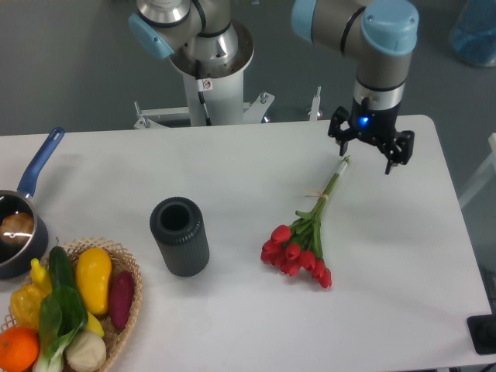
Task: Pick up the flowers from the table
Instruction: 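Move the open gripper over the stems of the red tulip bunch, then lower the gripper onto the tulip stems and close it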
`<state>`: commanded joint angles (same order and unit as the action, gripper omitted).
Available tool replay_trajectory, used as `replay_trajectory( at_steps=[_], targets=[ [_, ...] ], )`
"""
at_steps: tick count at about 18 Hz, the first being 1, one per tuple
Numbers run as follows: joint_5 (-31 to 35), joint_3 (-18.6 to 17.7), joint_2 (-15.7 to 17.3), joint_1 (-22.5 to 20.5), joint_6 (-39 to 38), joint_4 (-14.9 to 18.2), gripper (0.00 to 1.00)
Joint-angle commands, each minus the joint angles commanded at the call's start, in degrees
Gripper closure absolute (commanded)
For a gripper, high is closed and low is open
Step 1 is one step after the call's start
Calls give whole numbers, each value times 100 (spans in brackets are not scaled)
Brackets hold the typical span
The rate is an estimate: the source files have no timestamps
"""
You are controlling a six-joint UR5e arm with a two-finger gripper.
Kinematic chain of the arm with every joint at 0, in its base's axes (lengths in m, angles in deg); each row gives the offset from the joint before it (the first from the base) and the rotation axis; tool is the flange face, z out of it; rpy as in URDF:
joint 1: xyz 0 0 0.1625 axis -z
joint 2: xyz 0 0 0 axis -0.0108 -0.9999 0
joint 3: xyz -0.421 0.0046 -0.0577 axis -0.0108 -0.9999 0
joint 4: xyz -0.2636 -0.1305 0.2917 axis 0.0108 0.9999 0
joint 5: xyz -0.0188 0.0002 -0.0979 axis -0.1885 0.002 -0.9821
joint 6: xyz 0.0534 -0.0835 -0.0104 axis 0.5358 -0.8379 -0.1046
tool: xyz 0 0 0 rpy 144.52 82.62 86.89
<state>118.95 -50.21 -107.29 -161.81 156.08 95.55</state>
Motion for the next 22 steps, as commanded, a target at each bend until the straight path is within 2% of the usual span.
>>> replay_trajectory(
  at_steps=[2, 6, 10, 13, 15, 19, 20, 22],
  targets=[
    [-166, -71, -184, 175, -79, -18, 0],
    [-781, -133, -492, 255, -667, -61, 0],
    [-923, -72, -1028, 430, -914, -614, 0],
    [-923, -28, -1230, 527, -1142, -712, 0],
    [-923, 95, -1362, 545, -1186, -799, 0],
    [-906, 420, -1862, 773, -1440, -1010, 0],
    [-906, 542, -1924, 817, -1581, -1028, 9],
    [-906, 605, -1943, 835, -1635, -1028, 35]
  ],
)
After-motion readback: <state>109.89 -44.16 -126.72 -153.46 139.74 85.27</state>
